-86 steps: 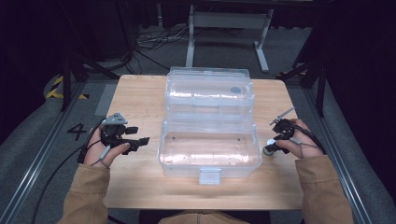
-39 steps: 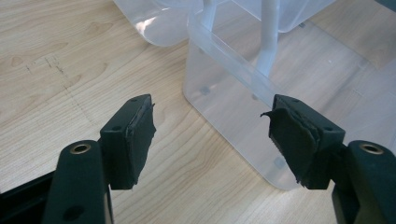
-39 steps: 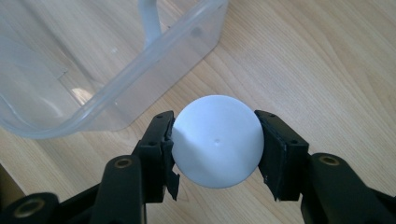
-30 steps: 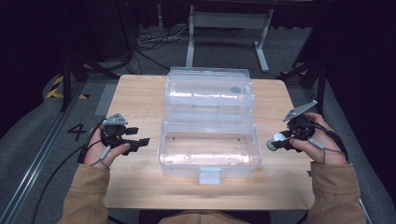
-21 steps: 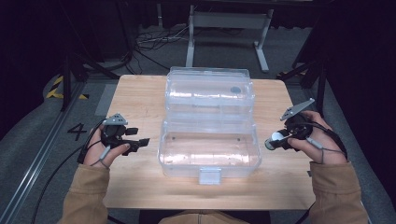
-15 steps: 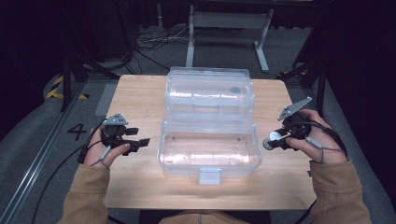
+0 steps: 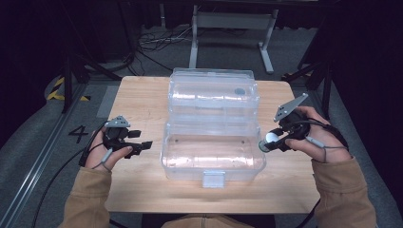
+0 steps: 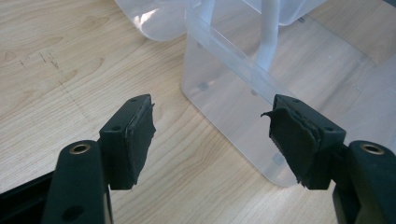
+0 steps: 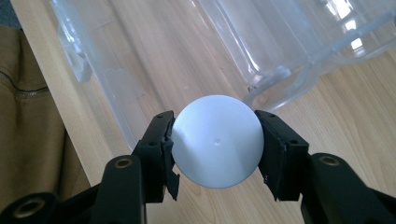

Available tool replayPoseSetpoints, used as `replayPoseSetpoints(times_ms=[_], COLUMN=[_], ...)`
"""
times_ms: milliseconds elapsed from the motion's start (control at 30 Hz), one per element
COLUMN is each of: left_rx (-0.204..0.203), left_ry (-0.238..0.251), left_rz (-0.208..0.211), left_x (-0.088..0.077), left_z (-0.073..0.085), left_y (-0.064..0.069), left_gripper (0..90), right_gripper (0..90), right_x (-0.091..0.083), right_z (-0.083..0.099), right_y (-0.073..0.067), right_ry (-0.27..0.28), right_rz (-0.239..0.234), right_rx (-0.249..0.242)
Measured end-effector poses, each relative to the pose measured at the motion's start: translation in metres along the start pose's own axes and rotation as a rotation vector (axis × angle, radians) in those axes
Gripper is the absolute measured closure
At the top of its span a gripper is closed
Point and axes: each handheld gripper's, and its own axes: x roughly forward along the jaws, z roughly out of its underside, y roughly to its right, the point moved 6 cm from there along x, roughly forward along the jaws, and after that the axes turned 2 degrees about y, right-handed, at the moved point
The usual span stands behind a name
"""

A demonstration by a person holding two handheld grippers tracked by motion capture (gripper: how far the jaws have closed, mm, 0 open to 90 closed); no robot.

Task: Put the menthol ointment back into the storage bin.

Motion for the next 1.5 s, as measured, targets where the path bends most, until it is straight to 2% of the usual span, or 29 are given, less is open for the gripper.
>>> replayPoseSetpoints(times_ms=[300,433,967,1233,1367,1500], left_rx=[0.001,0.001,0.000,0.002,0.002,0.003], left_ry=[-0.001,-0.001,0.005,0.004,0.004,0.004], left_rz=[0.003,0.002,0.000,0.000,0.000,-0.001], left_x=[0.000,0.000,-0.001,-0.002,-0.002,-0.002], left_z=[0.000,0.000,0.000,0.000,0.000,0.000], left_y=[0.000,0.000,-0.001,-0.001,-0.001,-0.001], left_gripper=[31.3,31.3,31.3,31.3,31.3,31.3], right_gripper=[50.7,50.7,50.7,50.7,50.7,50.7], right_x=[0.003,0.006,0.028,0.038,0.045,0.052], right_z=[-0.019,-0.025,-0.053,-0.063,-0.066,-0.069], right_y=[-0.008,-0.010,-0.023,-0.029,-0.031,-0.033], right_ry=[-0.005,-0.004,-0.025,-0.046,-0.050,-0.065], right_rz=[-0.045,-0.064,-0.120,-0.137,-0.147,-0.160], right_rx=[-0.076,-0.094,-0.206,-0.236,-0.229,-0.242])
